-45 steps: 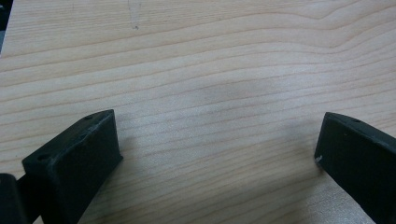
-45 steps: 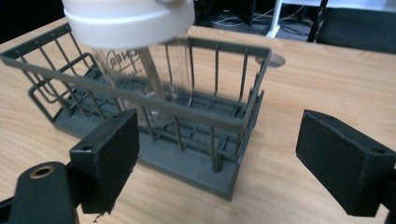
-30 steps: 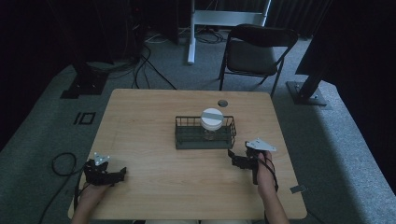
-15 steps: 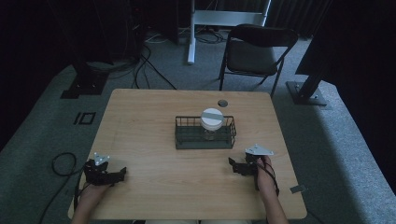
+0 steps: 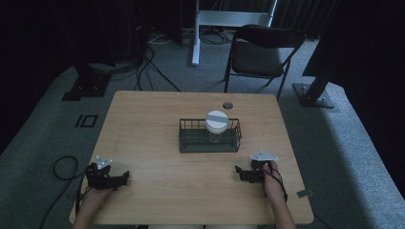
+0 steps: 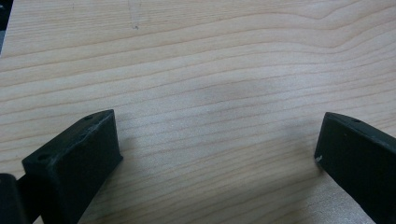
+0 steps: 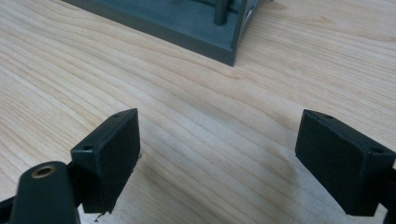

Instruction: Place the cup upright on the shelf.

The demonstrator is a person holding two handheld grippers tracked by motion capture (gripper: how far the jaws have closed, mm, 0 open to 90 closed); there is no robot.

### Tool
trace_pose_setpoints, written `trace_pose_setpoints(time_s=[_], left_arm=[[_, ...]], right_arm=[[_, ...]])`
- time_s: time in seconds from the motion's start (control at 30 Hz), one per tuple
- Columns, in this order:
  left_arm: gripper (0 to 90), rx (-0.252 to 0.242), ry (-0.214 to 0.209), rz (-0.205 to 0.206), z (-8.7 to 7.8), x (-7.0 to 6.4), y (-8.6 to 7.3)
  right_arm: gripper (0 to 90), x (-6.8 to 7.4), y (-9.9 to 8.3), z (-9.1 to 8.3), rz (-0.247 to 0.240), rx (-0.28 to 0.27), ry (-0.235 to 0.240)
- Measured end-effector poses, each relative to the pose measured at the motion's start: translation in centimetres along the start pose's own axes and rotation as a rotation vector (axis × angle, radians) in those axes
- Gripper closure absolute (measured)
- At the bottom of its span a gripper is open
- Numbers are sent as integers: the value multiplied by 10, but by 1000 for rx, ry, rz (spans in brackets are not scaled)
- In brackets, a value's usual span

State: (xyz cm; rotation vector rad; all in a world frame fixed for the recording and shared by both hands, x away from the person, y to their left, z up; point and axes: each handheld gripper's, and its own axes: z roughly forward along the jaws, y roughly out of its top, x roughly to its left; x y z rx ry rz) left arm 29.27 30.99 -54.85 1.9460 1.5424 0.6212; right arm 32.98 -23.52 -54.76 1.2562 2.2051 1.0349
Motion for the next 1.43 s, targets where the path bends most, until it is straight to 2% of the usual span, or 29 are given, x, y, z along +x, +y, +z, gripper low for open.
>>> trace_pose_setpoints(time_s=[0.27,0.37,0.5,0.6,0.77,1.43], left_arm=[[2,0,0,0,0,0,0],[2,0,0,0,0,0,0],[2,0,0,0,0,0,0],[2,0,0,0,0,0,0],[2,0,0,0,0,0,0],[2,0,2,-2,0,0,0]], right_arm=[[137,-4,-3,0,-11,19,-33],[136,-6,-4,-2,10,15,-43],[135,-9,-6,-2,32,48,-61],[125,-11,-7,-3,48,53,-73],[121,-17,-8,-5,89,54,-118],[118,-18,-9,-5,90,55,-121]])
